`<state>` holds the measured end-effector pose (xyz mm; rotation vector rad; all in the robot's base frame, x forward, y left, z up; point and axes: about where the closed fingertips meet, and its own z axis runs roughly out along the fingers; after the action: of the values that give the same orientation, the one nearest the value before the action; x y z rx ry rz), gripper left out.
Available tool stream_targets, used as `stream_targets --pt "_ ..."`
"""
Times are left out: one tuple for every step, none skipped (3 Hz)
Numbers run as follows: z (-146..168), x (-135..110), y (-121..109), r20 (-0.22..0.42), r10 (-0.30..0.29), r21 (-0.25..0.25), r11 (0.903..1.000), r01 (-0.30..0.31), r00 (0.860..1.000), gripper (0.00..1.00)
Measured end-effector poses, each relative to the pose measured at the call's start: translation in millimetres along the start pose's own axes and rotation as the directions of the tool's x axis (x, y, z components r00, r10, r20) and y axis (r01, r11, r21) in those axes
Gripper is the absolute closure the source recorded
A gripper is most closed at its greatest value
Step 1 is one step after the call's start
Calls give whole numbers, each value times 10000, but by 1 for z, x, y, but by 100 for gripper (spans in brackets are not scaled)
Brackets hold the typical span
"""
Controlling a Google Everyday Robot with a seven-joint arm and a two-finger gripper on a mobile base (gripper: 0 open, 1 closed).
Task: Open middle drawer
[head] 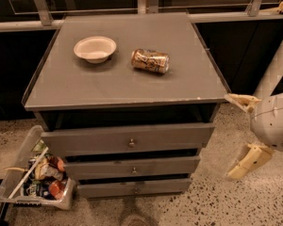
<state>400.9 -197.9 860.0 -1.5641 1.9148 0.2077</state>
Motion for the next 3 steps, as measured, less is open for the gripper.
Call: stream_targets --pt "33 4 9 268 29 -49 10000 -28 9996 0" --pt "77 19 14 454 63 197 9998 -72 9989 0" --pt "115 37 15 525 80 580 9983 -110 9986 0"
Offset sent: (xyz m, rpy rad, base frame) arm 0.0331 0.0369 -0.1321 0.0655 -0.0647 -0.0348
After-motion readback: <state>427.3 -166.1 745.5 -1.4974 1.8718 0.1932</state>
